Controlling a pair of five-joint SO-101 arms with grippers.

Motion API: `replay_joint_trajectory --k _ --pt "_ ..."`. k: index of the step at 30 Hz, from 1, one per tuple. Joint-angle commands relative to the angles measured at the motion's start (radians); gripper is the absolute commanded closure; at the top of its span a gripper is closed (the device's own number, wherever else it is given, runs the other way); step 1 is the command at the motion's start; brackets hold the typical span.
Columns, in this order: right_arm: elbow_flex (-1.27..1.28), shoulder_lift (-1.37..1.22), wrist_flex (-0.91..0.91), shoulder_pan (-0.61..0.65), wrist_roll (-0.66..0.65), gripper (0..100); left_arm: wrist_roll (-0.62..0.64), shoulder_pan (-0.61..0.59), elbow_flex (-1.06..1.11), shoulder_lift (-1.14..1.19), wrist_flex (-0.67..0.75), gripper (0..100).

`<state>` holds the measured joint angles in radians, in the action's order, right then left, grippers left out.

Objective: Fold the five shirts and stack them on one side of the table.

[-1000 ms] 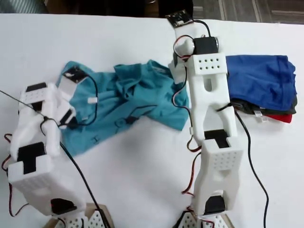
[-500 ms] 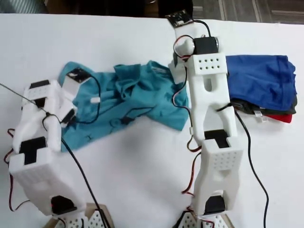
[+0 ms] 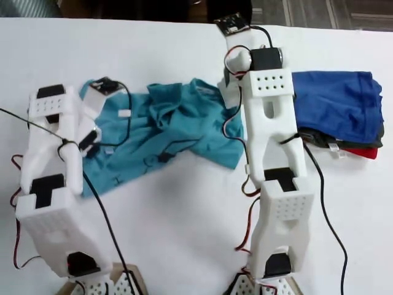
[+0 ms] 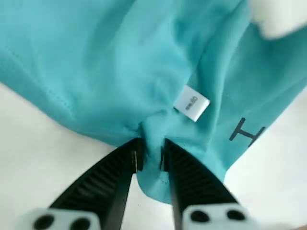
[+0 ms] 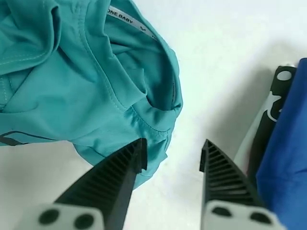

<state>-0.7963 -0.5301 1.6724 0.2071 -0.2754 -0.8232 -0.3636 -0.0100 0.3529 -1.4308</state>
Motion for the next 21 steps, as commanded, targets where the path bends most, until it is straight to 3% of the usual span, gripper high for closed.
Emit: replay_joint_trajectory --k 1,11,21 --pt "-0.034 0.005 0.012 0.004 -0.002 81.7 -0.008 -0.006 -0.036 0.000 -0.005 87" --pt "-0.034 0.005 0.012 0.004 -0.002 81.7 -0.002 -0.006 -0.038 0.000 0.014 98" --pt "-0.034 0.005 0.004 0.004 -0.002 81.7 0.058 -0.002 -0.136 -0.127 -0.103 97"
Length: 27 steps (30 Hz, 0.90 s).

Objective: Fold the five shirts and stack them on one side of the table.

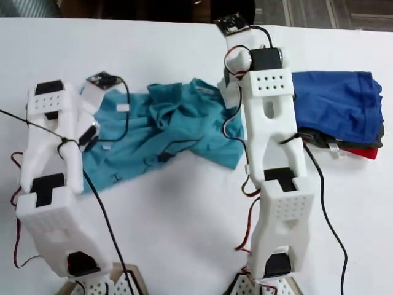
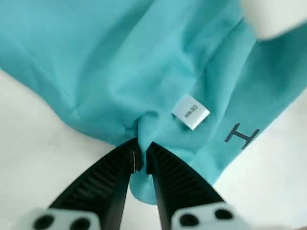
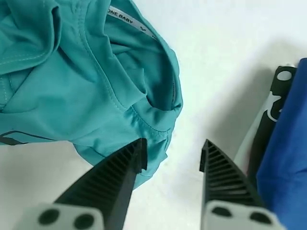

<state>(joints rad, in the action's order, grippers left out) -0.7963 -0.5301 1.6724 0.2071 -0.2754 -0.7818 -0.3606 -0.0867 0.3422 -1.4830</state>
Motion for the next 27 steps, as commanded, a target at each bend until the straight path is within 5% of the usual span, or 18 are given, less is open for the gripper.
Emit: replay_joint_trajectory --k 1,13,17,21,27 --pt "-0.038 0.005 0.004 0.004 -0.002 81.7 0.017 -0.005 -0.068 -0.146 -0.071 97" --pt "-0.043 0.016 -0.002 0.013 0.005 81.7 0.008 -0.011 -0.039 -0.417 -0.261 96" --pt "-0.043 0.016 0.002 0.013 0.000 81.7 -0.014 -0.051 0.125 -0.404 -0.143 90" --pt "-0.043 0.016 0.004 0.013 0.000 81.7 -0.023 -0.080 0.265 -0.400 0.020 97" --pt "-0.043 0.016 0.005 0.015 0.000 81.7 -0.028 -0.075 0.320 -0.402 0.052 97"
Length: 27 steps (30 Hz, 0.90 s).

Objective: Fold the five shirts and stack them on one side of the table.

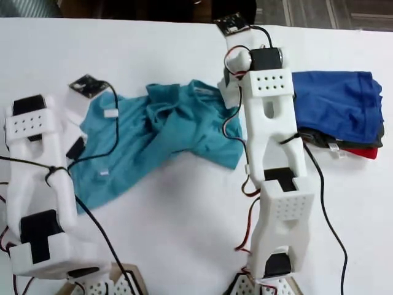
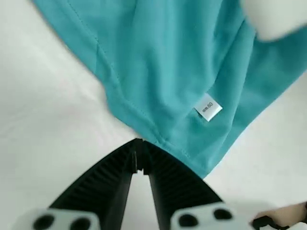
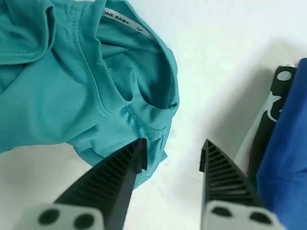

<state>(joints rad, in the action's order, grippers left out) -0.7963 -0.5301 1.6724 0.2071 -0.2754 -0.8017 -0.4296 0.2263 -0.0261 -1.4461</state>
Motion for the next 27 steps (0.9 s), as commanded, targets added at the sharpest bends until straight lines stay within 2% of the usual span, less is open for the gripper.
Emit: replay_joint_trajectory --k 1,4,9,19,27 --pt "-0.043 0.018 0.008 0.018 0.000 81.7 -0.008 -0.006 0.008 -0.029 0.015 97" --pt "-0.043 0.039 0.018 0.036 0.000 81.7 -0.040 -0.011 0.073 -0.028 0.048 94" --pt "-0.043 0.073 0.015 0.058 -0.002 81.7 -0.107 -0.011 0.242 -0.031 0.186 90" --pt "-0.043 0.074 0.013 0.050 -0.002 81.7 -0.114 -0.011 0.259 -0.028 0.233 90" --pt "-0.040 0.082 0.018 0.048 -0.002 81.7 -0.144 -0.011 0.384 -0.028 0.341 90"
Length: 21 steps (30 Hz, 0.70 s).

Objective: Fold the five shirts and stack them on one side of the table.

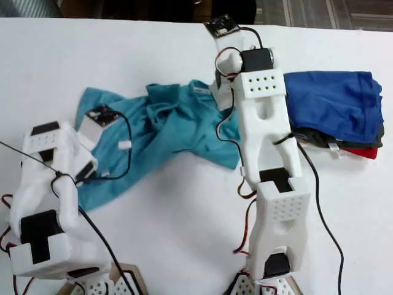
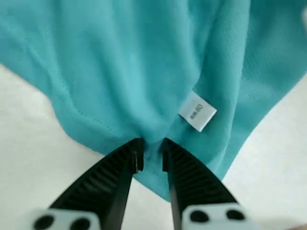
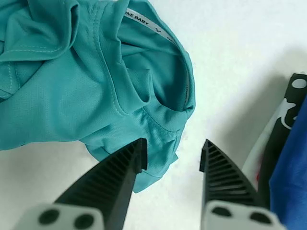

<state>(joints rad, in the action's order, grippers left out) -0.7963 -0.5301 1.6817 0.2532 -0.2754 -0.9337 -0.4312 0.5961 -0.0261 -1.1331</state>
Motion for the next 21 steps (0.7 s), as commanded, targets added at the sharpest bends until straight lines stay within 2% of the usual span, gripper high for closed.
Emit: replay_joint_trajectory --k 1,14,18,21 --pt "-0.038 0.082 0.008 0.002 -0.002 81.7 -0.012 -0.009 0.016 -0.028 0.029 90" --pt "-0.037 0.082 0.010 0.005 -0.002 81.7 -0.015 -0.018 0.015 -0.029 0.057 90" --pt "-0.035 0.082 0.010 0.004 -0.002 81.7 -0.017 -0.041 -0.005 -0.031 0.055 83" --pt "-0.035 0.081 0.010 0.007 -0.002 81.7 -0.018 -0.048 -0.005 -0.031 0.055 84"
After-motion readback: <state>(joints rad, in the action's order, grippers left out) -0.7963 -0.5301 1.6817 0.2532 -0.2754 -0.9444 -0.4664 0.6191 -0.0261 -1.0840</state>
